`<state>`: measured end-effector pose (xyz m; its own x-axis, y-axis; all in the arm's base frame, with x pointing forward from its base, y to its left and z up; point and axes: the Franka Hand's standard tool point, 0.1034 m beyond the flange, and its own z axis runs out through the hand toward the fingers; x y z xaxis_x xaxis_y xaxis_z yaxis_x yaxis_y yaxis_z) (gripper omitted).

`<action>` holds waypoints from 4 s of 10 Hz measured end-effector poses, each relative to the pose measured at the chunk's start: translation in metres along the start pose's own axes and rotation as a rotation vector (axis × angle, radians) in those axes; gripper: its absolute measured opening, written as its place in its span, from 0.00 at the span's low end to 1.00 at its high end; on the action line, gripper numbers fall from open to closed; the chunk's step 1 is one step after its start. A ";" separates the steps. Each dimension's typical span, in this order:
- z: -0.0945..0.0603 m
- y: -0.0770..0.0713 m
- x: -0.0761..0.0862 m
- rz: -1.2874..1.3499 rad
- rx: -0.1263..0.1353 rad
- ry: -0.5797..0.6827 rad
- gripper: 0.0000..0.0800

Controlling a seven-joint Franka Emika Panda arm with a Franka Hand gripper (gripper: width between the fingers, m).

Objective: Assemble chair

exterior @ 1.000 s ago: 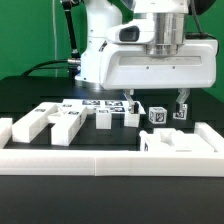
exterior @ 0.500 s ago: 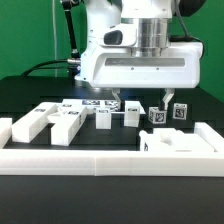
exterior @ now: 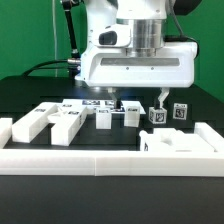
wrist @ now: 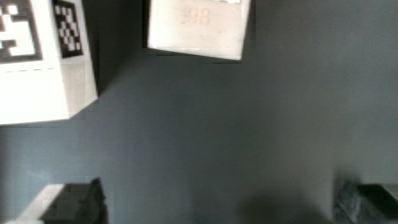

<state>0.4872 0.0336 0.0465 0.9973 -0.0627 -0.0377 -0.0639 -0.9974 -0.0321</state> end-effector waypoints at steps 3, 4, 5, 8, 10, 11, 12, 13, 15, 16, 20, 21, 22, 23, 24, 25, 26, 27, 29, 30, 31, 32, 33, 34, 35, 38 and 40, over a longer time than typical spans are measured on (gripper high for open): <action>0.004 0.002 -0.011 0.030 0.001 -0.198 0.81; 0.003 -0.001 -0.015 0.024 0.002 -0.259 0.81; 0.003 -0.001 -0.019 0.018 0.003 -0.312 0.81; 0.005 -0.001 -0.020 0.020 0.005 -0.496 0.81; 0.006 -0.001 -0.025 0.021 0.006 -0.640 0.81; 0.009 -0.001 -0.023 0.020 0.005 -0.674 0.81; 0.009 0.000 -0.028 0.022 0.005 -0.747 0.81; 0.013 0.002 -0.028 0.025 0.005 -0.809 0.81; 0.022 0.002 -0.023 0.027 0.004 -0.814 0.81; 0.024 0.004 -0.026 0.030 0.003 -0.820 0.81; 0.030 0.003 -0.032 0.028 0.000 -0.828 0.81; 0.031 0.003 -0.032 0.027 -0.001 -0.827 0.81; 0.032 0.001 -0.033 0.025 -0.002 -0.828 0.81; 0.032 0.001 -0.034 0.024 -0.002 -0.828 0.81; 0.034 0.002 -0.035 0.025 -0.002 -0.828 0.81; 0.037 0.003 -0.038 0.028 -0.003 -0.828 0.81; 0.039 0.004 -0.041 0.029 -0.004 -0.831 0.81; 0.041 0.003 -0.044 0.030 -0.006 -0.836 0.81; 0.043 0.003 -0.046 0.031 -0.008 -0.836 0.81; 0.044 0.003 -0.046 0.030 -0.008 -0.833 0.81; 0.044 0.003 -0.046 0.030 -0.008 -0.832 0.67; 0.044 0.003 -0.046 0.030 -0.008 -0.832 0.50; 0.044 0.003 -0.046 0.030 -0.008 -0.832 0.50; 0.044 0.003 -0.046 0.030 -0.007 -0.832 0.36; 0.044 0.003 -0.046 0.030 -0.007 -0.832 0.36; 0.041 0.002 -0.037 0.023 -0.004 -0.815 0.36; 0.025 -0.002 -0.018 0.000 0.007 -0.791 0.36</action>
Offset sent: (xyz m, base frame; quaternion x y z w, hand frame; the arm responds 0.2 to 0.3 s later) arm -0.0162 0.0074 0.0068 -0.0113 -0.1904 -0.0159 0.9815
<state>0.4687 0.0375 0.0218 0.6760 -0.0170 -0.7367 -0.0667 -0.9970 -0.0383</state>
